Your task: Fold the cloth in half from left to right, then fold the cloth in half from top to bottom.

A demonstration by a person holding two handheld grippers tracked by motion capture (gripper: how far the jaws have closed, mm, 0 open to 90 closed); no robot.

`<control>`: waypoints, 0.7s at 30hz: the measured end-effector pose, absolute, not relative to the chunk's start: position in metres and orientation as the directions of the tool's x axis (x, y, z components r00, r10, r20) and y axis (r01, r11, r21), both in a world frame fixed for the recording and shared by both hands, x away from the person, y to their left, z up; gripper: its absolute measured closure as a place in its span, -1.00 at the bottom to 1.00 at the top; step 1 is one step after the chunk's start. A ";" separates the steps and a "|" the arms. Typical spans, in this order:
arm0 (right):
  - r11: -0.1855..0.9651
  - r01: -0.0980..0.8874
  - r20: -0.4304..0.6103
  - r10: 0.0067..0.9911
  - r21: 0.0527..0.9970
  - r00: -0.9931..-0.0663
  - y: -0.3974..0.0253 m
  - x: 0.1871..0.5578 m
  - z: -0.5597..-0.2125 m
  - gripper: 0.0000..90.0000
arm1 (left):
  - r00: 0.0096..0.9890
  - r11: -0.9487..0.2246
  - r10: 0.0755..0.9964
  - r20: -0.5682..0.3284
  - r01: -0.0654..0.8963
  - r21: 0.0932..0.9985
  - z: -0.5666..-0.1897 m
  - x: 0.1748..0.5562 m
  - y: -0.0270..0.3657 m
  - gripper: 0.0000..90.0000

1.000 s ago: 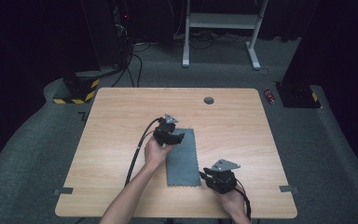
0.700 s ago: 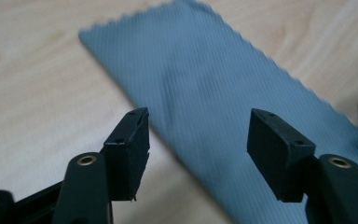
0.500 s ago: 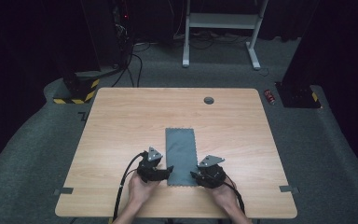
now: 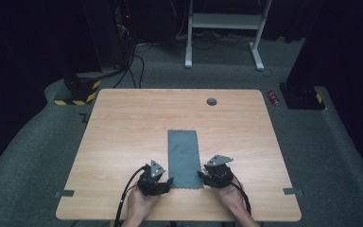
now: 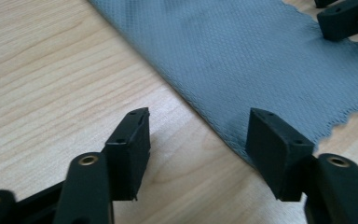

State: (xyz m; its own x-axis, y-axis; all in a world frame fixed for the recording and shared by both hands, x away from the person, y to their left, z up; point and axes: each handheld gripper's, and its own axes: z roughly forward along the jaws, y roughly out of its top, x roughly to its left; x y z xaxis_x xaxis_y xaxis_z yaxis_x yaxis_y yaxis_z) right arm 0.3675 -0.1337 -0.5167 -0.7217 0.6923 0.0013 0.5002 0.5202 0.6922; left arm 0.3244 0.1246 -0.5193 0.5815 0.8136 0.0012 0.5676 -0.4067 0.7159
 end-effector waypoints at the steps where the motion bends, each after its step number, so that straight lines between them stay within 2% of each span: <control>1: 0.521 0.501 0.001 0.692 0.692 -0.721 -0.134 0.367 -0.517 0.30 | 0.589 -0.407 0.808 -0.006 0.565 0.718 -0.519 0.323 0.124 0.01; 13: 0.532 0.497 0.027 0.664 0.685 -0.748 -0.133 0.366 -0.515 0.85 | 0.651 -0.449 0.759 -0.020 0.545 0.708 -0.516 0.321 0.120 0.65; 21: 0.548 0.482 0.011 0.653 0.683 -0.758 -0.131 0.363 -0.515 0.97 | 0.666 -0.437 0.743 -0.065 0.556 0.707 -0.517 0.323 0.122 0.86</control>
